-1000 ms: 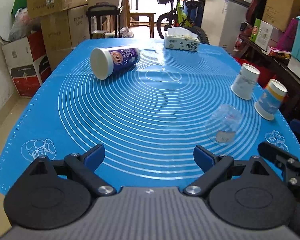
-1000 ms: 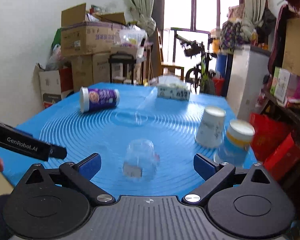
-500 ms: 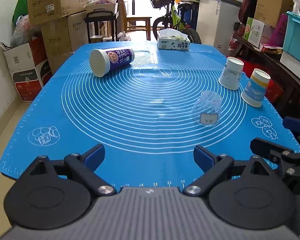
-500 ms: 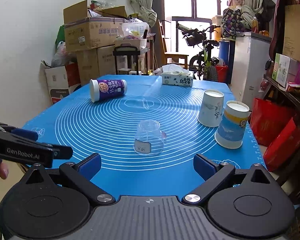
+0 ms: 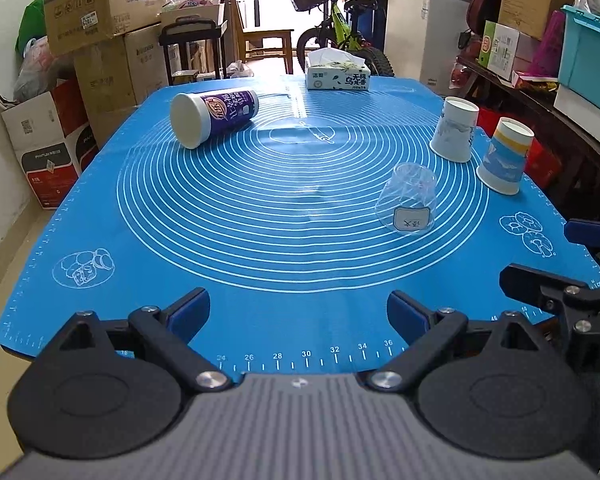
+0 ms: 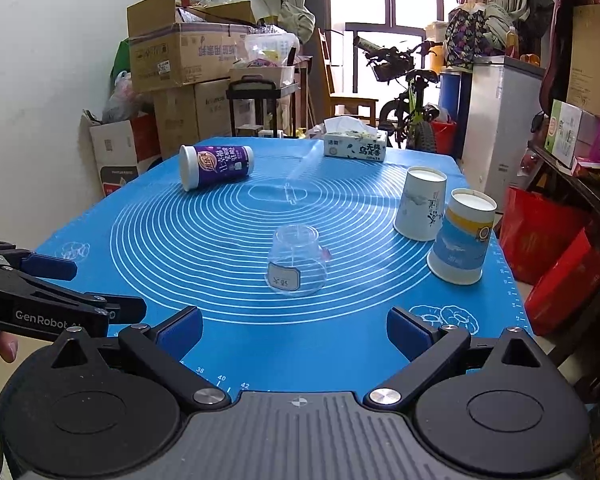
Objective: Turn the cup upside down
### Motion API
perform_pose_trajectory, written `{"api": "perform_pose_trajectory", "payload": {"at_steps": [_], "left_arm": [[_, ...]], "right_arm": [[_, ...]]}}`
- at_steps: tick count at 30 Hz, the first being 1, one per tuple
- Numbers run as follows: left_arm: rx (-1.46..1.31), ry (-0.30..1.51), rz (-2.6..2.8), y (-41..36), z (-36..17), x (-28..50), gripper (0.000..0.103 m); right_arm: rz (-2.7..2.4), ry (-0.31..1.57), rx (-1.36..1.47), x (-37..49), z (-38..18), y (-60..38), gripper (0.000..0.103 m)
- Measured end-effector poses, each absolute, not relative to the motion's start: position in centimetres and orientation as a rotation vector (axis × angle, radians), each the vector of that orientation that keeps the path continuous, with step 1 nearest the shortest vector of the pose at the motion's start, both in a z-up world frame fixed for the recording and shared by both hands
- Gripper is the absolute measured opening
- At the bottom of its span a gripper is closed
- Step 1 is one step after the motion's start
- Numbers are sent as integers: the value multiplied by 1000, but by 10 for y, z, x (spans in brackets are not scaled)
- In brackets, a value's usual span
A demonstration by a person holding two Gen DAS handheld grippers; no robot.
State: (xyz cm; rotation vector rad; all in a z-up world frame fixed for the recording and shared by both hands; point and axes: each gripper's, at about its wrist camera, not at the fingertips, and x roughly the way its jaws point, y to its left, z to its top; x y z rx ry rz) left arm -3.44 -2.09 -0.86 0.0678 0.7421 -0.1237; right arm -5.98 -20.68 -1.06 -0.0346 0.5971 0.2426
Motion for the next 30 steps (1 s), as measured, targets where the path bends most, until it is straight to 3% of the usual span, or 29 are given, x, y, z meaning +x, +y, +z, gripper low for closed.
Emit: {"api": "perform_pose_trajectory", "payload": {"at_steps": [30], "left_arm": [[86, 746, -137, -25, -11, -33, 95]], "right_arm": [[233, 605, -48, -61, -11, -206, 100]]}}
